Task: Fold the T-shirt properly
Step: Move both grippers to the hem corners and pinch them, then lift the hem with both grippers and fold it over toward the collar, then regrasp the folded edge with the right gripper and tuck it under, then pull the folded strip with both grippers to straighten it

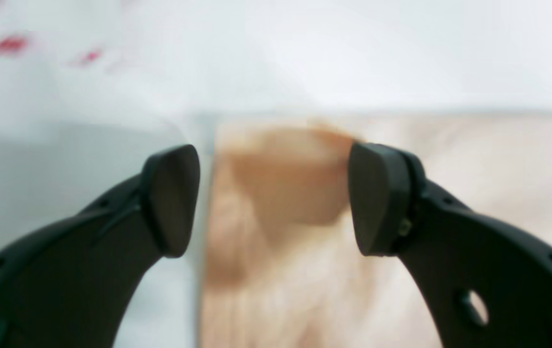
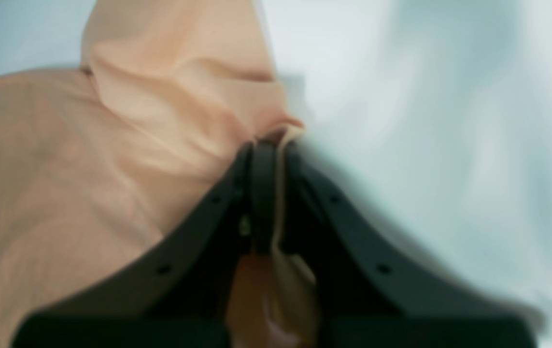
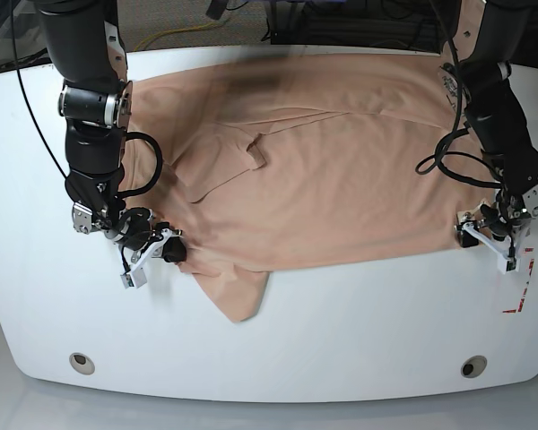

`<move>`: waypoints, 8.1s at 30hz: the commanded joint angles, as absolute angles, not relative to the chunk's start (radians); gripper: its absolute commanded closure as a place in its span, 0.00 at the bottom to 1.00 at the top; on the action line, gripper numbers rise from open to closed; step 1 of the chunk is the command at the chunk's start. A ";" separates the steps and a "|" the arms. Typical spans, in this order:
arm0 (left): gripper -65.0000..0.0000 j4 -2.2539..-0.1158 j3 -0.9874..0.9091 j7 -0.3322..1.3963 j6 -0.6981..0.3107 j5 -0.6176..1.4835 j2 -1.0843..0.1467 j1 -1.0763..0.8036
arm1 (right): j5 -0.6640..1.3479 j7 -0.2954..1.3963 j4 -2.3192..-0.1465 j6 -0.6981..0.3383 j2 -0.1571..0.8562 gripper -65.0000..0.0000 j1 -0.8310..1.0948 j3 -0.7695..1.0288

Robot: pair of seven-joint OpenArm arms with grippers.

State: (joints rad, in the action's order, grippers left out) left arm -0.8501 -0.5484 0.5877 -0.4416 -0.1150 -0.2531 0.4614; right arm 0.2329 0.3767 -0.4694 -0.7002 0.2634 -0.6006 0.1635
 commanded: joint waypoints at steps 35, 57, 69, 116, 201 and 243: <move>1.00 -1.132 -0.455 0.707 -0.690 -0.111 -0.255 0.489 | 0.219 0.797 -1.170 -0.698 0.286 1.00 -0.561 0.168; 1.00 -1.863 -0.455 1.050 -0.698 -0.111 -0.166 0.081 | 0.228 1.029 -1.695 -0.698 0.282 1.00 -0.186 0.308; 1.00 -1.948 -0.455 1.064 -0.698 -0.111 -0.133 -0.199 | 0.228 1.032 -1.828 -0.698 0.275 1.00 0.047 0.344; 0.38 -1.885 -0.449 1.056 -0.698 -0.116 -0.116 -0.197 | 0.415 0.952 -1.076 -0.698 0.183 0.31 -0.377 0.170; 0.37 -1.894 -0.587 1.041 -0.698 0.329 -0.186 -0.191 | 0.670 1.274 -1.831 -0.698 0.107 0.26 0.234 0.555; 0.93 -1.558 -0.684 1.144 -0.698 0.541 -0.179 -0.199 | 0.581 1.090 -1.633 -0.698 0.134 0.26 0.234 0.429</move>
